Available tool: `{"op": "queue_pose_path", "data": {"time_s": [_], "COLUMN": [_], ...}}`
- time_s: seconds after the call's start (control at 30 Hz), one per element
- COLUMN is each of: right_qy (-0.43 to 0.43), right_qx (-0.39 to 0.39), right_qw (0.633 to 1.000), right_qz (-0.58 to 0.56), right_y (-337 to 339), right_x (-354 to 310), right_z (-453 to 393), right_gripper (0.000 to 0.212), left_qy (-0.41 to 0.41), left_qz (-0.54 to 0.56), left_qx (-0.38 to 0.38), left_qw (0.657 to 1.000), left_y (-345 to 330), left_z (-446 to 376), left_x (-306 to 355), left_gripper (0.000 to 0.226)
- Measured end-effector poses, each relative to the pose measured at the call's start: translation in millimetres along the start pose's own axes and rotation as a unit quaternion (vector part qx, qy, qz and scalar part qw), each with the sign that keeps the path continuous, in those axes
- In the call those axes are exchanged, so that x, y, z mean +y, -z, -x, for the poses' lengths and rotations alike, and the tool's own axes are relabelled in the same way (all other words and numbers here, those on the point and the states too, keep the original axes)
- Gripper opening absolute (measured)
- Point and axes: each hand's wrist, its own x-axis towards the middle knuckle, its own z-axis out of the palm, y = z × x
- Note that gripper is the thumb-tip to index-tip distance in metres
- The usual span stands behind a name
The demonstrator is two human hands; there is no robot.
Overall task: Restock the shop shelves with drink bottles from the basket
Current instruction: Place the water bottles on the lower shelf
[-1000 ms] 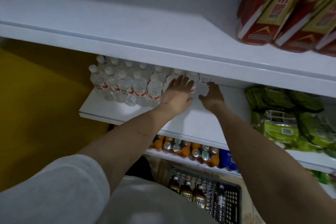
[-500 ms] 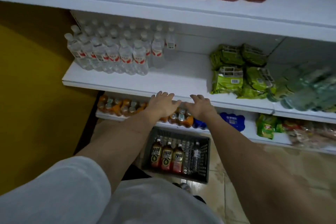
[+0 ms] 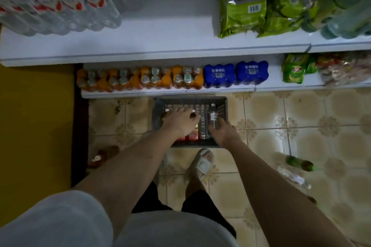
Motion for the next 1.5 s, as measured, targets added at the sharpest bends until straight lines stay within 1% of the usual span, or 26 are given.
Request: {"op": "queue_pose_path", "data": {"time_s": [0.07, 0.17, 0.2, 0.27, 0.33, 0.37, 0.4, 0.43, 0.5, 0.53, 0.6, 0.7, 0.77, 0.83, 0.9, 0.93, 0.97, 1.03, 1.07, 1.17, 1.2, 1.23, 1.3, 1.33, 1.4, 1.5], "right_qy": [-0.036, -0.076, -0.083, -0.101, -0.101, -0.102, -0.094, -0.090, -0.086, -0.084, -0.095, -0.128, -0.140, -0.154, -0.176, -0.179, -0.177, -0.158, -0.145, -0.116, -0.120, -0.127, -0.133, -0.124, -0.102, -0.074], "right_qx": [-0.015, -0.022, -0.019, -0.015, 0.004, 0.014, 0.038, 0.063, 0.112, 0.137, 0.161, 0.184, 0.182, 0.159, 0.122, 0.108, 0.097, 0.085, 0.069, -0.023, -0.067, -0.105, -0.171, -0.199, -0.233, -0.259], "right_qw": [0.998, 0.991, 0.988, 0.984, 0.986, 0.987, 0.987, 0.987, 0.985, 0.983, 0.981, 0.974, 0.973, 0.975, 0.971, 0.964, 0.958, 0.947, 0.933, 0.877, 0.857, 0.841, 0.814, 0.804, 0.803, 0.807], "right_qz": [-0.046, -0.109, -0.127, -0.144, -0.134, -0.127, -0.122, -0.116, -0.100, -0.085, -0.056, 0.009, 0.034, 0.001, -0.109, -0.163, -0.201, -0.267, -0.321, -0.466, -0.497, -0.516, -0.539, -0.546, -0.539, -0.525], "right_y": [-31, -83, -100, -122, -133, -152, -163, -164, -195, -208, -228, -247, -252, -255, -257, -258, -259, -257, -254, -243, -240, -236, -226, -221, -208, -187], "right_x": [24, 67, 83, 106, 121, 138, 150, 153, 169, 174, 180, 183, 183, 186, 192, 194, 196, 202, 204, 209, 210, 210, 208, 205, 196, 175], "right_z": [-34, -105, -134, -186, -232, -272, -302, -318, -370, -390, -416, -439, -447, -452, -456, -454, -454, -451, -448, -426, -417, -407, -388, -380, -362, -334], "right_gripper": [0.070, 0.094, 0.095, 0.085, 0.077, 0.075, 0.072, 0.067, 0.057, 0.056, 0.060, 0.067, 0.069, 0.074, 0.087, 0.091, 0.089, 0.078, 0.069, 0.032, 0.027, 0.028, 0.044, 0.048, 0.046, 0.046], "left_qy": [0.008, 0.022, 0.025, 0.034, 0.036, 0.034, 0.024, 0.005, -0.005, -0.009, -0.007, -0.009, -0.017, -0.022, -0.025, -0.027, -0.028, -0.031, -0.032, -0.033, -0.030, -0.026, -0.017, -0.011, 0.006, 0.033], "left_qz": [0.002, 0.019, 0.026, 0.035, 0.048, 0.058, 0.066, 0.067, 0.086, 0.099, 0.116, 0.123, 0.119, 0.112, 0.096, 0.089, 0.081, 0.078, 0.078, 0.073, 0.071, 0.073, 0.099, 0.124, 0.201, 0.315], "left_qx": [-0.021, -0.033, -0.033, -0.023, -0.003, 0.006, 0.017, 0.025, 0.041, 0.047, 0.055, 0.069, 0.072, 0.082, 0.087, 0.088, 0.089, 0.086, 0.084, 0.079, 0.074, 0.067, 0.046, 0.032, -0.004, -0.048], "left_qw": [1.000, 0.999, 0.999, 0.999, 0.998, 0.998, 0.997, 0.997, 0.995, 0.994, 0.992, 0.990, 0.990, 0.990, 0.991, 0.992, 0.992, 0.993, 0.993, 0.994, 0.994, 0.995, 0.994, 0.992, 0.980, 0.947], "left_y": [-33, -90, -113, -159, -195, -230, -254, -262, -306, -322, -343, -359, -360, -360, -358, -357, -355, -351, -348, -336, -332, -327, -315, -308, -290, -252], "left_z": [-35, -91, -113, -149, -178, -205, -225, -234, -266, -281, -300, -326, -338, -350, -358, -361, -363, -361, -359, -345, -340, -335, -323, -319, -310, -298], "left_x": [-15, -40, -48, -64, -76, -86, -92, -95, -110, -117, -128, -135, -133, -129, -126, -125, -125, -126, -128, -132, -134, -135, -134, -132, -123, -101], "left_gripper": [0.063, 0.057, 0.057, 0.058, 0.054, 0.050, 0.047, 0.044, 0.042, 0.042, 0.044, 0.043, 0.042, 0.041, 0.040, 0.039, 0.039, 0.038, 0.039, 0.040, 0.040, 0.040, 0.041, 0.041, 0.043, 0.052]}}
